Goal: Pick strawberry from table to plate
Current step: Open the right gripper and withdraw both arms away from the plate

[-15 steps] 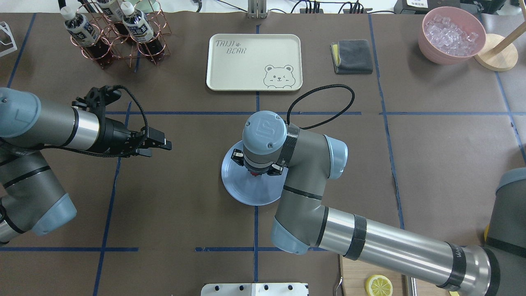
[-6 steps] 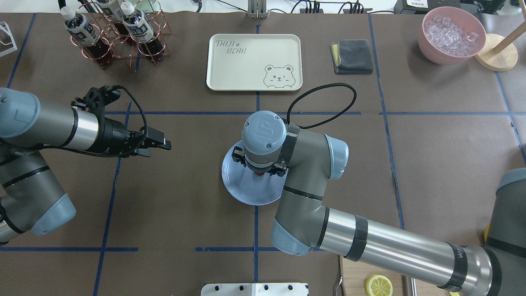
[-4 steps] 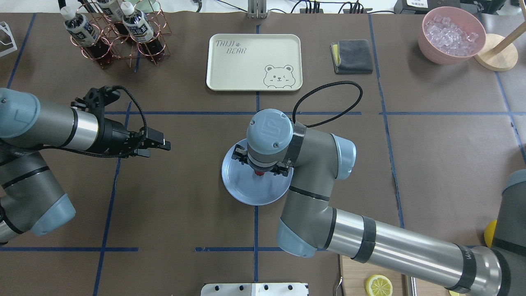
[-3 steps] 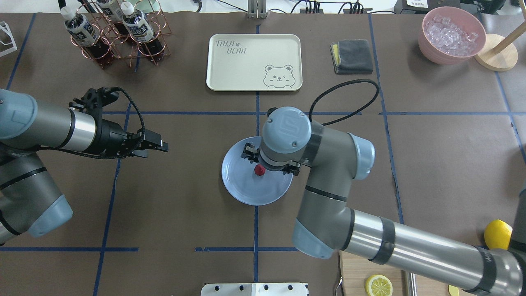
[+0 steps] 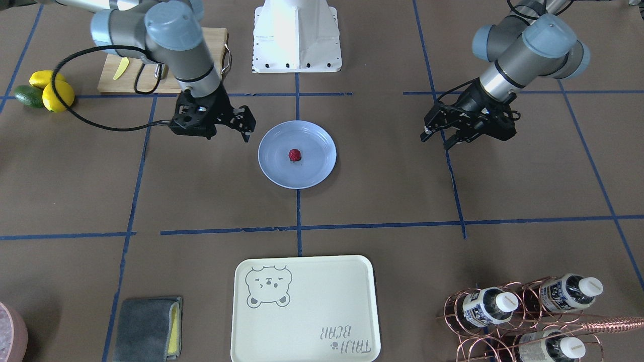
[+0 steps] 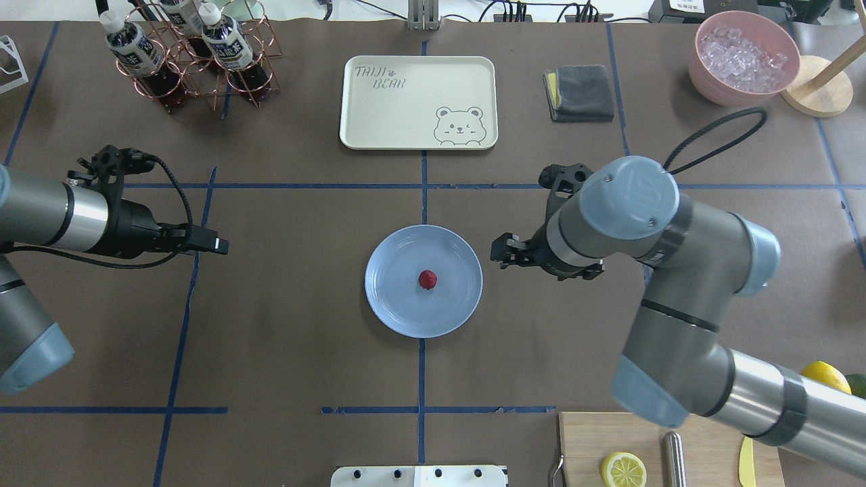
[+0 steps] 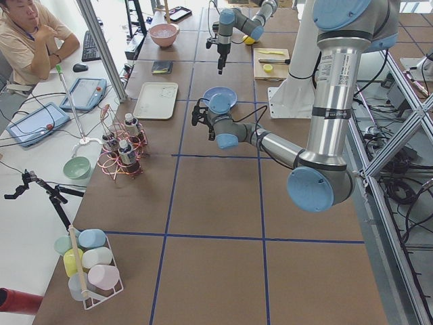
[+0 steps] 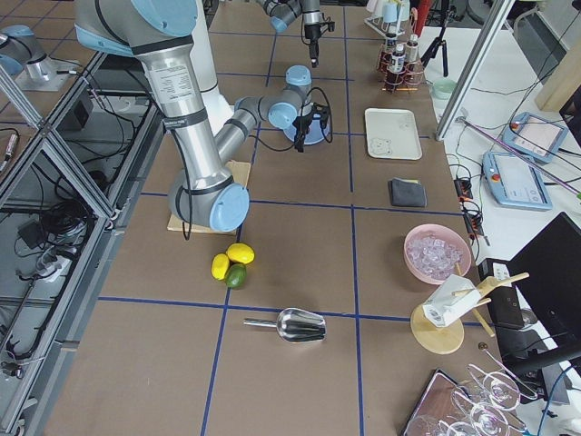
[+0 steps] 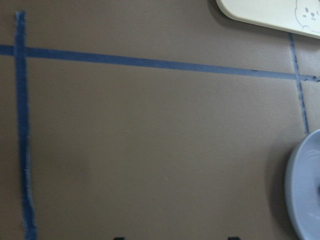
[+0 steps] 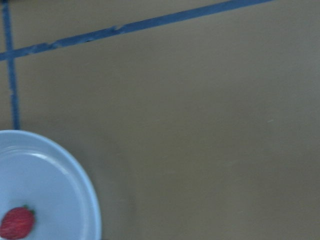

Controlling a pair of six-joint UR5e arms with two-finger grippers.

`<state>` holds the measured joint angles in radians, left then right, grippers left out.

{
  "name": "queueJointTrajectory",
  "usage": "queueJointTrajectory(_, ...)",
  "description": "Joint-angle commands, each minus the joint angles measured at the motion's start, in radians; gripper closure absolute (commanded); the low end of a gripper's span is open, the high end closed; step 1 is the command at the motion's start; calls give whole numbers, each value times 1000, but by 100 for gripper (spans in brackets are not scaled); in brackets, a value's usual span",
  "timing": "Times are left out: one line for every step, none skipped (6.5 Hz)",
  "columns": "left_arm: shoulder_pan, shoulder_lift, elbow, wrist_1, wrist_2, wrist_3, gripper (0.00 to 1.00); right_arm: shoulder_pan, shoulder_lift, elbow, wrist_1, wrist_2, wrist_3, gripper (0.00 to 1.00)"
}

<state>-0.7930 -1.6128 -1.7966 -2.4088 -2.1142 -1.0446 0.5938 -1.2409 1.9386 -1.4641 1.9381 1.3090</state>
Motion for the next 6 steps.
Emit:
queueJointTrajectory(-171, 143, 14, 5, -59, 401, 25, 198, -235, 89, 8, 137, -324, 0)
queueJointTrajectory(-307, 158, 60, 13, -126, 586, 25, 316, -317, 88, 7, 197, -509, 0)
queueJointTrajectory(-418, 163, 90, 69, -136, 745, 25, 449, -378, 71, -7, 266, -713, 0)
queueJointTrajectory(-543, 150, 86, 276, -136, 960, 25, 568, -418, 25, -10, 306, -887, 0)
queueJointTrajectory(-675, 80, 86, 507, -138, 1153, 25, 678, -446, -28, -12, 336, -1059, 0)
queueJointTrajectory(-784, 12, 86, 739, -139, 1284, 23, 757, -459, -74, -12, 363, -1176, 0)
